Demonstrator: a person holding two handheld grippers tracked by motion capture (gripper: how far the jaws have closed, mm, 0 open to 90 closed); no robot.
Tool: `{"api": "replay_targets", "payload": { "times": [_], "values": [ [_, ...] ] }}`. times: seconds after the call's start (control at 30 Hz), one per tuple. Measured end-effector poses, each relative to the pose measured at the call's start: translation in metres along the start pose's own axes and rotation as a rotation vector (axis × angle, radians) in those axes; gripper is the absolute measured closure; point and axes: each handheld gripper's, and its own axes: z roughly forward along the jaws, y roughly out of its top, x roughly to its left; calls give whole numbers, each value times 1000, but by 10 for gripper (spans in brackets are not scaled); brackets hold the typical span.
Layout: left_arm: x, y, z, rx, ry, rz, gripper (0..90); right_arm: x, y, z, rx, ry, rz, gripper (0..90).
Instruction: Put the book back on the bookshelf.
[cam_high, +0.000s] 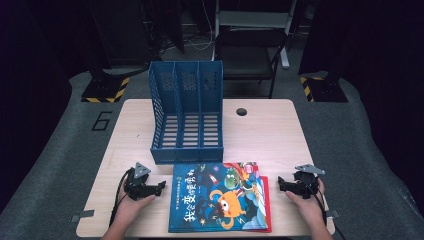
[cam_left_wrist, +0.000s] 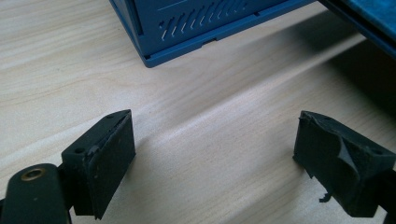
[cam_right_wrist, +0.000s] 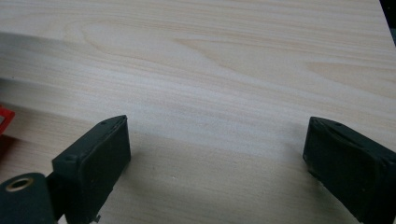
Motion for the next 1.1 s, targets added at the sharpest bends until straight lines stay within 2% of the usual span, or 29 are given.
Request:
{"api": "replay_targets", "payload": {
  "times": [0.07, 0.17, 0.2, 0.57, 0.63, 0.7, 0.73, 0.77, 0.8, 0.83, 0.87, 0.93, 0.97, 1.1],
  "values": [
    [-1, 0, 1, -12, 9, -3, 125, 0, -1, -1, -3, 3, -11, 91],
    [0, 0, 1, -2, 1, -2, 127, 1, -1, -2, -8, -2, -5, 108],
    [-1, 0, 1, -11, 6, -6, 127, 2, -2, -2, -15, -2, -7, 137],
    [-1, 1, 1, -7, -3, -2, 147, 2, -1, -2, -20, 1, -12, 152],
    [-1, 1, 1, -9, -3, -5, 159, 3, 0, -4, -11, 1, -7, 209],
    [-1, 1, 1, -10, -3, -3, 161, 2, 1, -4, -6, 6, -13, 228],
    [-1, 1, 1, -12, -8, -10, 165, 1, 1, -8, 12, 7, -7, 295],
    [-1, 1, 1, -24, -3, -25, 165, 1, 1, -8, 12, 7, -7, 295],
    [0, 4, -1, -9, -22, -38, 214, 1, 1, -12, 21, 18, 2, 337],
    [0, 4, -1, -9, -22, -38, 256, 1, 1, -12, 21, 18, 2, 337],
    [1, 6, -2, 1, -36, -56, 294, 1, 0, -16, 14, 20, 4, 343],
    [1, 7, -4, 9, -58, -95, 309, 2, 1, -19, 7, 19, 1, 343],
    [2, 8, -5, 17, -70, -104, 326, 3, 2, -24, -13, 22, 7, 342],
    [-1, 13, -11, 13, -94, -126, 356, 5, 2, -32, -24, 35, 15, 341]
  ]
}}
